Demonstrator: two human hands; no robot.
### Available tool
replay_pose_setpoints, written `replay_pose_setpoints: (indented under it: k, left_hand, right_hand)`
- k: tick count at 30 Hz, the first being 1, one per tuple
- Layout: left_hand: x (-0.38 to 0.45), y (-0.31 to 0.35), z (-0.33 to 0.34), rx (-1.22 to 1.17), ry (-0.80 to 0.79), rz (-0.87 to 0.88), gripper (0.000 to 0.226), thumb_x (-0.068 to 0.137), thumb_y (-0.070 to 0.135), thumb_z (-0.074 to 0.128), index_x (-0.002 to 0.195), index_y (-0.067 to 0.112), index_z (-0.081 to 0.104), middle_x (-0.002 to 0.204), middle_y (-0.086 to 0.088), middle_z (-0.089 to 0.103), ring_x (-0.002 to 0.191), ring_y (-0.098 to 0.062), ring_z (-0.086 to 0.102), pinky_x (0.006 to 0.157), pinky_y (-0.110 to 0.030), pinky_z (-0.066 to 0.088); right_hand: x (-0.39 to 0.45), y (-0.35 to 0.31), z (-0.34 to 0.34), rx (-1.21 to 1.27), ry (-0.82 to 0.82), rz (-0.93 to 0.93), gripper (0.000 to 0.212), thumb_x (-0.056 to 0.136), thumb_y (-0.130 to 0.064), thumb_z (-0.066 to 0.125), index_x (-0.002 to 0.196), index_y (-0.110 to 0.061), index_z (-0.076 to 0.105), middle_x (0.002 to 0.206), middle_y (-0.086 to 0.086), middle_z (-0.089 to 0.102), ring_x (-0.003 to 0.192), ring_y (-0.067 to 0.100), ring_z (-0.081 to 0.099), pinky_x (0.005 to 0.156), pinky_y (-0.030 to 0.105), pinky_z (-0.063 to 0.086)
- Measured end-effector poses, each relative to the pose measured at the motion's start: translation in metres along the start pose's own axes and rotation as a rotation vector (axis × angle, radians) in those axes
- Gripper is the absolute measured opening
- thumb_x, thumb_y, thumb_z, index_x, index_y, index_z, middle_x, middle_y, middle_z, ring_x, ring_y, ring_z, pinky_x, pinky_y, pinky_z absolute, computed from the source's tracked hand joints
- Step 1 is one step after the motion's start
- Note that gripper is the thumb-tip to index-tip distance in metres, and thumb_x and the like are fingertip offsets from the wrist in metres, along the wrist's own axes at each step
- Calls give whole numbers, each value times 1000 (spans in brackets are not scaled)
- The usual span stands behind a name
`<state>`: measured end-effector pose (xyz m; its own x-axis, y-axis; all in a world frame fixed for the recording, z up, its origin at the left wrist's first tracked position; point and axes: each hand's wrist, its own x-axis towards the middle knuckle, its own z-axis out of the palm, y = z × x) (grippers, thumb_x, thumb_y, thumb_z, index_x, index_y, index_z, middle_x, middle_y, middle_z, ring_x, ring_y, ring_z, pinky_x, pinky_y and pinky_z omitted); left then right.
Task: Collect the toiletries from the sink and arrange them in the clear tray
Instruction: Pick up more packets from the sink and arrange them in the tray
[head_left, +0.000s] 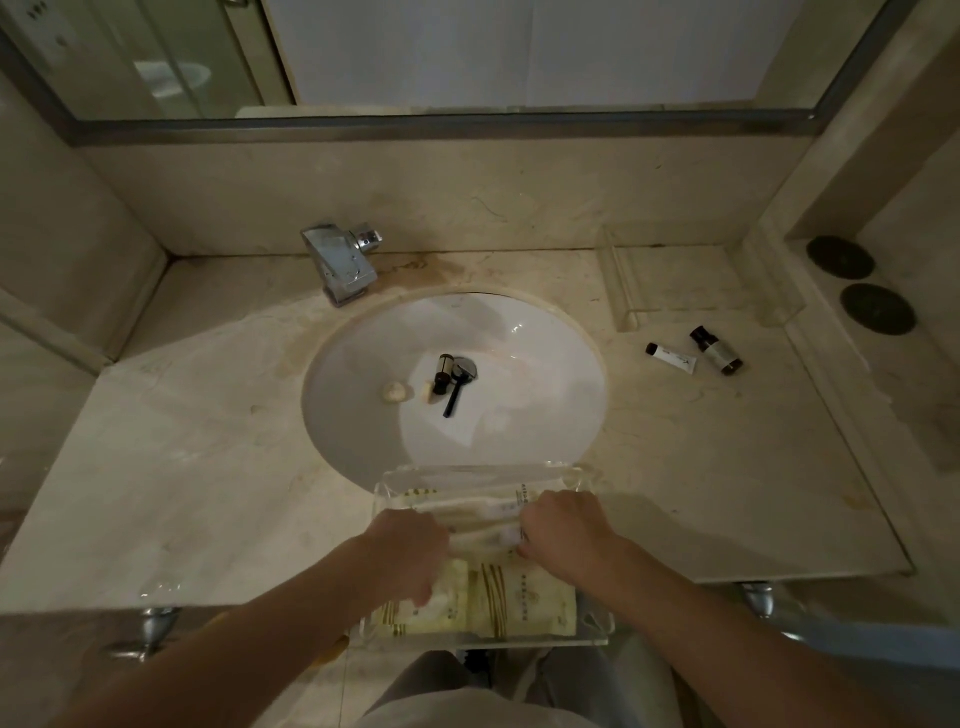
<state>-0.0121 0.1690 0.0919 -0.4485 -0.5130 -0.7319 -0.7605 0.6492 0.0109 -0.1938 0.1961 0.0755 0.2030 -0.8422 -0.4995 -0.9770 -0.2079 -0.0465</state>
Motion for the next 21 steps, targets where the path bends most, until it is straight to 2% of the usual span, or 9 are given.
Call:
replay_pose_setpoints:
  k: [3, 7, 9, 11, 13, 15, 17, 19, 21]
  left_hand:
    - [1, 3, 2, -5, -20, -9, 35, 81, 18, 72, 115, 11, 63, 110, -4, 66, 97, -19, 65, 84, -28, 53]
    - [0, 3, -6, -55, -78, 9, 37, 80, 20, 73, 115, 12, 63, 109, -3, 67, 94, -17, 65, 83, -27, 53]
    - [2, -2, -13, -126, -149, -1, 36, 80, 21, 73, 113, 12, 63, 91, 1, 67, 75, -12, 63, 70, -22, 54]
    - [8, -4, -27, -219, -229, -9, 24, 82, 23, 72, 99, 7, 64, 71, 1, 64, 52, -10, 56, 56, -20, 51]
    - [17, -2, -48, -246, -198, 48, 28, 84, 30, 70, 85, 2, 68, 69, -6, 70, 47, -12, 57, 51, -19, 49]
    - [28, 6, -73, -245, -112, 81, 38, 86, 37, 65, 86, -1, 70, 76, -11, 74, 48, -14, 58, 48, -18, 44]
    - [41, 15, -94, -251, 3, 94, 41, 87, 40, 60, 89, 0, 70, 79, -11, 74, 49, -13, 59, 49, -19, 42]
    - [57, 24, -109, -260, 109, 98, 40, 87, 41, 57, 92, 3, 68, 88, -10, 72, 70, -19, 65, 62, -27, 48]
    - [76, 32, -120, -309, 199, 107, 34, 87, 41, 56, 91, 9, 64, 97, -6, 68, 89, -23, 63, 75, -32, 47]
  right_hand:
    - [2, 0, 3, 8, 4, -10, 22, 90, -23, 50, 98, -12, 68, 95, 7, 70, 85, 25, 65, 66, 30, 37]
    - [3, 4, 2, 12, -13, -27, 22, 90, -24, 52, 98, -12, 68, 96, 8, 69, 86, 26, 65, 68, 32, 40]
    - [3, 7, -1, 63, -28, -37, 26, 87, -32, 56, 98, -12, 68, 95, 9, 68, 86, 27, 64, 71, 33, 43]
    - [2, 12, -6, 146, -24, -27, 33, 86, -43, 56, 94, -13, 67, 93, 9, 67, 85, 28, 63, 72, 34, 45]
    - [2, 19, -12, 224, 17, 14, 31, 88, -45, 54, 88, -15, 63, 91, 9, 65, 86, 28, 62, 71, 33, 44]
    - [2, 30, -18, 309, 83, 60, 26, 90, -42, 52, 82, -18, 59, 87, 7, 63, 84, 27, 62, 70, 31, 45]
    - [2, 43, -23, 385, 148, 113, 23, 90, -40, 51, 85, -20, 60, 89, 5, 66, 85, 25, 62, 72, 32, 48]
    - [2, 59, -26, 465, 217, 179, 18, 90, -37, 52, 91, -21, 61, 93, 2, 66, 87, 23, 61, 75, 32, 50]
    - [3, 76, -27, 535, 283, 243, 14, 89, -33, 53, 93, -21, 61, 93, 0, 64, 87, 21, 60, 75, 33, 51]
